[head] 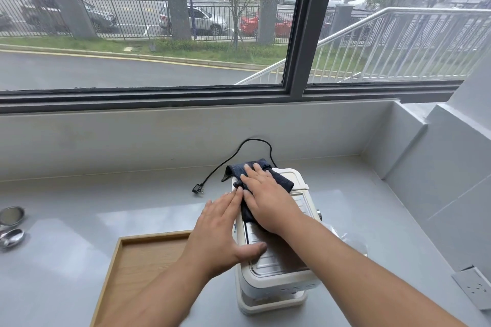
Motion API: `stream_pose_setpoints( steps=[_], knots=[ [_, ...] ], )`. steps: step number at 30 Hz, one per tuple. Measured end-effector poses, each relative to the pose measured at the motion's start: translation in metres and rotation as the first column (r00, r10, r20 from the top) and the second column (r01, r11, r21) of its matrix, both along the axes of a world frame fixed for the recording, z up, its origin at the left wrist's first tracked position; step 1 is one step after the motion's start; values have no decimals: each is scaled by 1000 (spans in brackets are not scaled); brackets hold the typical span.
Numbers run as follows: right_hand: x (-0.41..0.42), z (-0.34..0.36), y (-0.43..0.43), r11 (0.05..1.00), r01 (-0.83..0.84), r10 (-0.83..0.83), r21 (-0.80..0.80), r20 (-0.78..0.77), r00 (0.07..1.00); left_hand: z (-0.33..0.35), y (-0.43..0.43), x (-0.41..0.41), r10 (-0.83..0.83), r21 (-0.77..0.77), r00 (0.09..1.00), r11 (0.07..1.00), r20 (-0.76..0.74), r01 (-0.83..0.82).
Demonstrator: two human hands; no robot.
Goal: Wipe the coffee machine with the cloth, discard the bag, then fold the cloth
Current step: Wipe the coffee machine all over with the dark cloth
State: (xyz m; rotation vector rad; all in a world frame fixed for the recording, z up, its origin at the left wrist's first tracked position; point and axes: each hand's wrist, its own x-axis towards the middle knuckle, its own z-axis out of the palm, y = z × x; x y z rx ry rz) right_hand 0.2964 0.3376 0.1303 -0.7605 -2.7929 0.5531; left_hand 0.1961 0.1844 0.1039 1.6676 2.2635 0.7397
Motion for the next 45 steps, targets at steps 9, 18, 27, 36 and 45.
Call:
stream_pose_setpoints(
  steps=[9,18,27,36,45],
  knots=[
    [10,-4,-4,1000,-20,20,1,-11,1000,-3,7,0,35,23,998,999,-52,-33],
    [31,-2,-22,997,-56,56,59,-1,998,0,9,-1,78,-54,992,995,-98,-84],
    [71,2,-35,984,-173,172,-44,-23,985,-2,7,-7,-72,-15,995,997,-69,71],
    [94,-3,-57,973,-225,224,-43,-23,974,5,10,-6,-90,67,996,994,-8,91],
    [134,9,-67,958,-268,271,-103,11,963,9,17,14,-93,71,984,992,-151,105]
  ],
)
